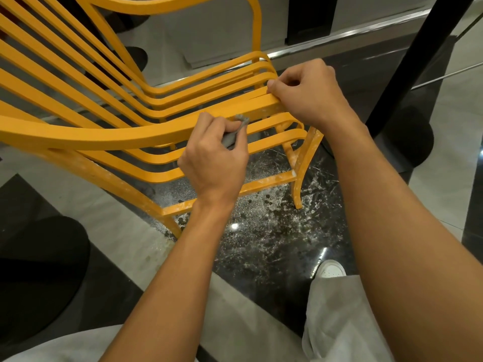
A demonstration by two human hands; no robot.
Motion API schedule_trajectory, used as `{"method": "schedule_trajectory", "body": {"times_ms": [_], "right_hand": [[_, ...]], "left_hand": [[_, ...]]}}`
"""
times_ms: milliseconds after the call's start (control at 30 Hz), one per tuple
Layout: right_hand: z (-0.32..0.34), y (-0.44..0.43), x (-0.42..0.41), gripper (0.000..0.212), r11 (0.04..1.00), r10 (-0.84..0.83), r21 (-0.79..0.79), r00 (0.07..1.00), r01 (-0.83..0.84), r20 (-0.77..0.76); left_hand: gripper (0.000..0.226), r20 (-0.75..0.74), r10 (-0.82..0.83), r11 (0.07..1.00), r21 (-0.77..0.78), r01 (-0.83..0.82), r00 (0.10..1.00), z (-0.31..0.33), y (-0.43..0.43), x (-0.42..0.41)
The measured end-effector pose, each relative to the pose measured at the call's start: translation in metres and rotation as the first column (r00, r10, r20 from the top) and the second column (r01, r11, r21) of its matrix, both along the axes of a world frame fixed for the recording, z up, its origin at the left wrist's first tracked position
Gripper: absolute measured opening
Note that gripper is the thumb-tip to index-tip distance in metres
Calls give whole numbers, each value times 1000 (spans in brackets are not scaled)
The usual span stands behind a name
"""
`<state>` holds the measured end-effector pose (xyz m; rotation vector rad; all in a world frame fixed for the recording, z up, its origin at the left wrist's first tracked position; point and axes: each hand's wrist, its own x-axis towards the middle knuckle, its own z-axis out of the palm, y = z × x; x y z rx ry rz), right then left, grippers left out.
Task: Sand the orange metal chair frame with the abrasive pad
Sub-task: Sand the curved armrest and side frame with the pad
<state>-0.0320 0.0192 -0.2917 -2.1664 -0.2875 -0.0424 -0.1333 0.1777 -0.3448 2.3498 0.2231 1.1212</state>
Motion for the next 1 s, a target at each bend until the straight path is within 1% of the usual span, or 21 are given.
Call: {"method": "schedule_trajectory", "body": {"times_ms": [100, 267, 433, 500, 700, 867, 1000], "right_hand": [[-2, 0, 2, 29, 1000, 10, -16, 1000, -10, 3], [-3, -1, 4, 31, 999, 2, -41, 1000, -1, 28], [-5, 0, 6, 28, 999, 11, -36, 1000, -11, 13], [-4, 0, 6, 27, 999, 16, -39, 1000, -15, 11], [-1, -3, 2, 23, 998, -26, 53, 1000, 26, -6], [-3, -4, 5, 21, 997, -12, 74, 1000, 13, -16], [-5, -4, 7, 22, 996, -39, 81, 999, 40, -14]], "left_hand": [[18, 12, 19, 1000, -8, -19, 1000, -2, 4, -2], [17, 6, -42, 998, 47, 41, 999, 6, -17, 10], [20, 25, 4, 1000, 23, -5, 1000, -1, 2, 1], [19, 25, -3, 1000, 30, 3, 1000, 1, 4, 0], [17, -10, -74, 994, 75, 75, 997, 6, -24, 14], [18, 27, -6, 998, 56, 5, 1000, -4, -4, 4], [19, 18, -35, 998, 54, 34, 999, 0, -7, 6]]}}
